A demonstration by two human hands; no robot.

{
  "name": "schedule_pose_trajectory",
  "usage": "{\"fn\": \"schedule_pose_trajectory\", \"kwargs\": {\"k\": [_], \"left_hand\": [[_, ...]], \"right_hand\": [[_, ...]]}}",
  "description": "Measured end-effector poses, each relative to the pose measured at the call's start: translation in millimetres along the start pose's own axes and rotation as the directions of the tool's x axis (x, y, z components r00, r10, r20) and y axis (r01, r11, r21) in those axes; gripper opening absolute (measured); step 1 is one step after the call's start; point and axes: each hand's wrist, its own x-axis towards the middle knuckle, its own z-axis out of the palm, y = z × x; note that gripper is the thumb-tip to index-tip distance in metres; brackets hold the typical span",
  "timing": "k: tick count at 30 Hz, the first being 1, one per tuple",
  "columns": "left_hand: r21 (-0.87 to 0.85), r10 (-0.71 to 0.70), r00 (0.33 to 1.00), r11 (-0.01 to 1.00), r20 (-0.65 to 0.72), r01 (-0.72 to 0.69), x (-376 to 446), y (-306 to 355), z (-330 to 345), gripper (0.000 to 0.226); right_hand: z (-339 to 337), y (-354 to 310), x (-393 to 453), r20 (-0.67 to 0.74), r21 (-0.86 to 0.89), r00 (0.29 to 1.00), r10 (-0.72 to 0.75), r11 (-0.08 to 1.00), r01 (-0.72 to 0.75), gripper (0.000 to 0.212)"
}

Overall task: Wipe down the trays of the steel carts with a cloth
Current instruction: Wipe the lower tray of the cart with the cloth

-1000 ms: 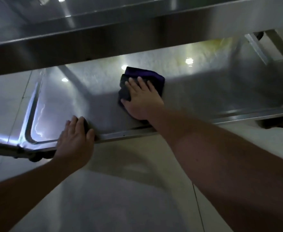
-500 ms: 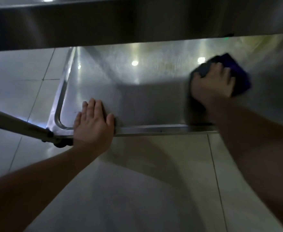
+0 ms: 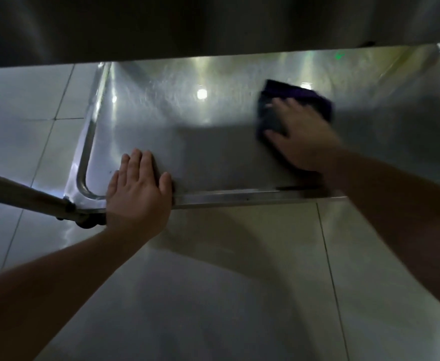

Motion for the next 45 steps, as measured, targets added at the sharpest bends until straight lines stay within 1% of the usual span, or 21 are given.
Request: {"fn": "schedule_pose_trajectory", "kwargs": {"k": [2,4,6,8,10,13,14,16,17,19,23,26,28,31,33,35,36,38,41,43,45], "left_hand": [[0.017,0.001,1.0,1.0,-0.004,-0.001,-0.4,1.1,1.2,0.068],[0.038,-0.006,1.0,0.999,-0.004,0.006,-0.4,2.4,2.6,0.069],[0.048,-0.007,1.0,0.999,0.009,0.006,0.3,3.5,2.5,0.069],[0.048,-0.004,1.0,0.999,0.024,0.003,1.2,3.8,1.5,0.069],[0.043,-0.007,0.999,0.999,0.033,0.006,0.8,3.0,-0.3,0.069],[0.002,-0.009,0.998,1.0,0.056,0.009,2.4,1.8,-5.0,0.072],[-0.026,-0.003,0.998,1.0,0.069,0.005,3.9,1.3,-7.8,0.072],[-0.089,0.017,0.996,0.996,0.089,-0.009,7.4,-0.6,-15.6,0.067],[-0.093,0.026,0.994,0.996,0.109,-0.015,8.2,-2.2,-18.9,0.061],[-0.061,0.06,0.988,0.997,0.145,-0.052,8.8,-4.7,-21.4,0.058],[-0.081,-0.007,0.999,0.997,0.054,0.011,0.8,11.4,-19.2,0.041],[-0.031,0.126,0.992,0.991,-0.02,-0.126,-9.6,50.2,-11.5,0.054],[-0.03,0.252,0.968,0.967,0.011,-0.251,-16.0,81.2,-5.3,0.061],[-0.042,0.351,0.933,0.936,0.081,-0.349,-28.5,119.5,10.7,0.067],[-0.035,0.37,0.919,0.929,0.138,-0.369,-35.5,134.2,21.7,0.077],[0.008,0.363,0.915,0.929,0.176,-0.371,-36.6,136.9,30.3,0.084],[0.027,0.362,0.915,0.928,0.179,-0.372,-35.0,135.9,32.6,0.086],[0.049,0.362,0.913,0.925,0.187,-0.377,-32.0,132.5,33.7,0.089],[0.038,0.367,0.908,0.923,0.2,-0.382,-29.9,129.3,34.6,0.092],[0.025,0.372,0.907,0.923,0.197,-0.384,-29.7,129.3,34.4,0.091],[0.009,0.367,0.909,0.926,0.196,-0.376,-29.6,129.5,32.1,0.09]], "right_hand": [[-19.6,67.0,-20.1,-0.036,0.013,0.974,0.224,0.974,-0.224,0.076],[-32.5,102.3,-35.6,-0.051,0.043,0.894,0.445,0.895,-0.443,0.077],[-32.0,100.1,-37.4,-0.014,0.058,0.811,0.585,0.81,-0.583,0.077],[-21.8,64.3,-31.0,0.006,0.082,0.798,0.603,0.795,-0.602,0.076],[-3.4,7.8,-24.8,-0.009,0.102,0.875,0.484,0.871,-0.481,0.075],[23.6,-92.3,-19.8,-0.016,0.053,0.994,0.104,0.993,-0.103,0.073],[29.2,-120.2,-19.3,0.022,0.023,0.998,-0.065,0.998,0.065,0.073],[35.3,-152.0,-20.1,0.139,-0.016,0.929,-0.342,0.938,0.348,0.071],[35.5,-152.0,-20.3,0.183,-0.015,0.895,-0.407,0.909,0.417,0.071],[30.6,-125.8,-26.0,0.201,0.01,0.884,-0.423,0.903,0.43,0.072],[11.5,-18.3,-51.2,0.097,-0.039,0.981,-0.17,0.984,0.174,0.071],[-10.5,74.7,-74.9,0.018,-0.031,0.995,0.096,0.995,-0.095,0.071],[-23.3,127.1,-90.3,-0.023,-0.007,0.961,0.276,0.961,-0.276,0.072],[-39.1,176.2,-105.7,-0.012,-0.001,0.829,0.559,0.829,-0.559,0.074],[-41.7,183.6,-107.5,0.017,0.001,0.757,0.654,0.757,-0.654,0.074],[-38.6,169.2,-104.9,0.034,0.009,0.744,0.668,0.744,-0.668,0.075],[-35.9,156.1,-103.7,0.022,0.016,0.763,0.646,0.763,-0.646,0.075],[-27.5,123.3,-104.9,-0.04,0.027,0.854,0.518,0.855,-0.517,0.076],[-12.6,74.7,-109.8,0.03,-0.028,0.993,0.115,0.993,-0.115,0.077],[-7.5,63.6,-112.8,0.135,-0.05,0.985,-0.112,0.992,0.12,0.076],[-14.6,77.8,-111.8,0.164,-0.017,0.97,-0.179,0.983,0.184,0.076]]}}
